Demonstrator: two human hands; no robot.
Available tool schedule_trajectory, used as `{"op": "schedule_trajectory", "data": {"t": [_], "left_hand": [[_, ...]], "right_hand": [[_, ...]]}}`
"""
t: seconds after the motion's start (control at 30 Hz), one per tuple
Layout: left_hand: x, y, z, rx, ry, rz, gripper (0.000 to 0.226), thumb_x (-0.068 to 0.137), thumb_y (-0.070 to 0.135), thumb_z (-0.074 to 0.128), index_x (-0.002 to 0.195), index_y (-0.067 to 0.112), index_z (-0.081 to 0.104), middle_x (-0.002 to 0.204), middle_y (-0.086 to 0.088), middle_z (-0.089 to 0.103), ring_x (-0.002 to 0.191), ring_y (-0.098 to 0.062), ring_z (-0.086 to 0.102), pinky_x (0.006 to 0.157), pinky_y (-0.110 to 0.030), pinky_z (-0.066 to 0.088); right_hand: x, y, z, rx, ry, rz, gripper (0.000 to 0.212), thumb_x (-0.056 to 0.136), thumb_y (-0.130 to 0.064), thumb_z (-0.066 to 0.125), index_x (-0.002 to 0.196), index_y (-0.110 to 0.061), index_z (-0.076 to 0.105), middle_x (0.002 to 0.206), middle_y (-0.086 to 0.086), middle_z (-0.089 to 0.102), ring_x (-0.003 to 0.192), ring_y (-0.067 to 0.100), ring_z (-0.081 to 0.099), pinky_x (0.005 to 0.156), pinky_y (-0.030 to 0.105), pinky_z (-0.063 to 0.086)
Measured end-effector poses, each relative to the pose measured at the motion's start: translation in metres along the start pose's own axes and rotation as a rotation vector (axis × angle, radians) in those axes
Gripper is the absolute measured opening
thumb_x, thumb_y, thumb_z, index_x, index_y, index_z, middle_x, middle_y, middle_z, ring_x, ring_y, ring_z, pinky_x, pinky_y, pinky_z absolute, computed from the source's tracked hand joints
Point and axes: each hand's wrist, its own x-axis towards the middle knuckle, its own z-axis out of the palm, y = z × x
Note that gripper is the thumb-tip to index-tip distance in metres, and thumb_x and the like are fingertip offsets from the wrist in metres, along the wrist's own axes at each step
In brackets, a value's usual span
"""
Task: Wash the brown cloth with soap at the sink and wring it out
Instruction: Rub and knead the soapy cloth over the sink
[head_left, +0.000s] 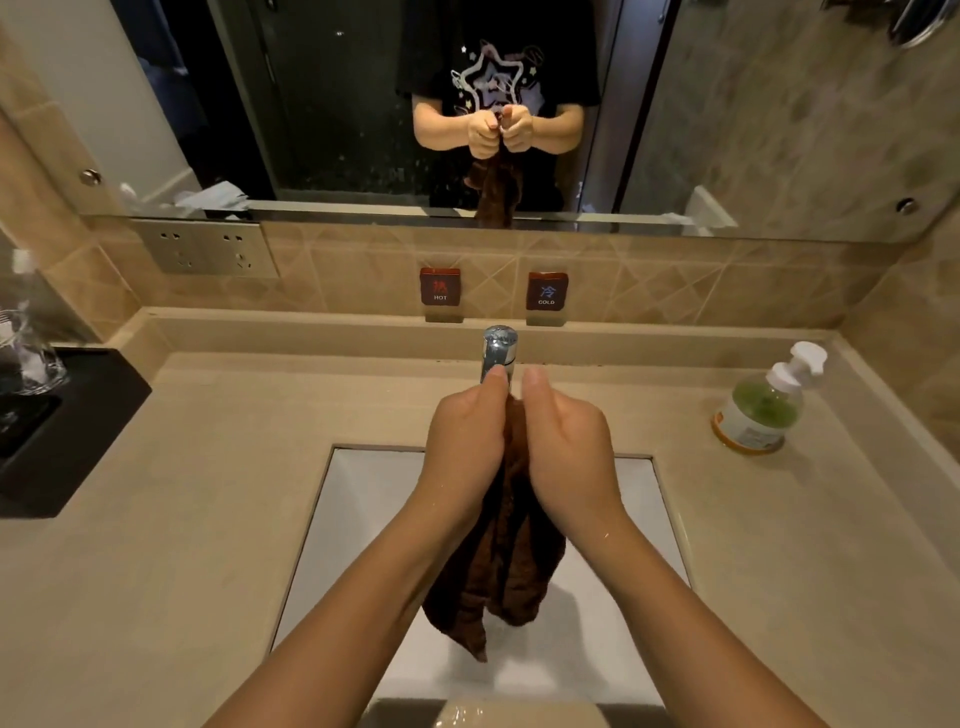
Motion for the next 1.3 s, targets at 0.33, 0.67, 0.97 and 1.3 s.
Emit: {"op": "schedule_trajectory", "data": {"t": [0.33,0.67,0.97,1.3], "left_hand": [[0.005,-0.014,0.004,-0.081,0.034,-0.104,0.046,0.098,0.032,0.043,0.069,0.005,0.065,0.067,-0.014,0.064,0.065,-0.020,0.059,0.063,-0.031,0.044],[0.003,-0.016,0.010,-0.057,0.038,-0.061,0.050,0.099,0.037,0.039,0.072,0.005,0.067,0.064,-0.008,0.066,0.063,-0.017,0.062,0.060,-0.028,0.046],[0.010,-0.009,0.009,-0.096,0.080,-0.026,0.050,0.100,0.036,0.039,0.064,0.006,0.056,0.054,-0.001,0.056,0.053,-0.011,0.054,0.052,-0.023,0.042],[0.002,-0.006,0.012,-0.087,0.010,-0.055,0.055,0.099,0.039,0.040,0.089,-0.011,0.062,0.075,-0.015,0.060,0.068,-0.021,0.057,0.063,-0.030,0.043]], "right_hand": [[-0.005,0.010,0.010,-0.077,0.004,-0.089,0.049,0.099,-0.031,0.037,0.050,-0.024,0.041,0.047,-0.007,0.042,0.045,0.007,0.042,0.047,0.022,0.031],[0.000,0.014,0.010,-0.085,0.052,-0.026,0.049,0.098,-0.032,0.036,0.049,-0.026,0.041,0.048,-0.006,0.044,0.044,0.005,0.042,0.047,0.023,0.033],[-0.002,0.016,0.010,-0.070,0.051,-0.069,0.048,0.098,-0.033,0.035,0.052,-0.025,0.042,0.048,-0.006,0.045,0.045,0.008,0.044,0.047,0.022,0.033],[0.015,0.017,0.002,-0.045,0.091,-0.005,0.054,0.099,-0.028,0.036,0.046,-0.023,0.033,0.044,-0.008,0.036,0.041,0.005,0.037,0.047,0.024,0.029]]}}
